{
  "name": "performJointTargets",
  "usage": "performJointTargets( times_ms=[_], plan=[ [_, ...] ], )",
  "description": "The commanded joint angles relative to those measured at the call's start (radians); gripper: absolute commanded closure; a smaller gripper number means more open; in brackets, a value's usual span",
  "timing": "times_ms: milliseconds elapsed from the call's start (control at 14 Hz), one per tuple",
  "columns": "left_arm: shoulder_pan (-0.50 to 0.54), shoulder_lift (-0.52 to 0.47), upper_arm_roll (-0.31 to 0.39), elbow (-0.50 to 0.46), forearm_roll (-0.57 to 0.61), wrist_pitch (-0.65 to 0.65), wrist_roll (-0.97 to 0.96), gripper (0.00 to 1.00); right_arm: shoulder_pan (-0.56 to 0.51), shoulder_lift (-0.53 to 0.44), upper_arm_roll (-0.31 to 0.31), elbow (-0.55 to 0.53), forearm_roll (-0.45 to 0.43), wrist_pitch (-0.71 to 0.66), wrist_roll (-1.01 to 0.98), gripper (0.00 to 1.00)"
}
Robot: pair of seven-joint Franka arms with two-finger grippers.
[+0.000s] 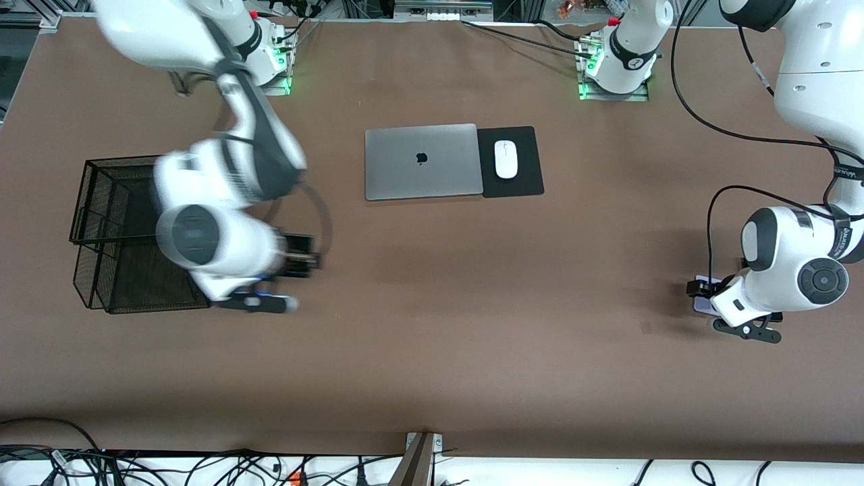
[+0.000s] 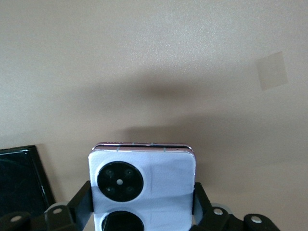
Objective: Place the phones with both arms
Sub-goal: 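Carry the flip phone with the right gripper over the mesh basket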
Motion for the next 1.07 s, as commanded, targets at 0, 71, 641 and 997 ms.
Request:
performJointTargets(
  times_ms=[0,71,641,997],
  plan=[
    [-0.008,-0.008,0.006,0.013,0.022,-0.025,-0.005,0.55,-0.084,-0.095,-0.064,-0.066,0.013,-0.107,-0.264,0.8],
    [-0.01,-0.008,0.006,0.015,0.022,-0.025,-0.005,0.55,-0.087,-0.127,-0.133,-0.107,0.013,-0.113,-0.373,0.8],
    [-0.065,-0.008,0.006,0.052,0.021,-0.074,-0.088,0.55,-0.087,-0.357,-0.408,-0.551,-0.002,0.158,-0.736,0.8],
    [-0.145,-0.007,0.004,0.055,0.016,-0.084,-0.238,0.55,-0.087,-0.422,-0.5,-0.741,-0.005,0.406,-0.759,0.8]
  ],
)
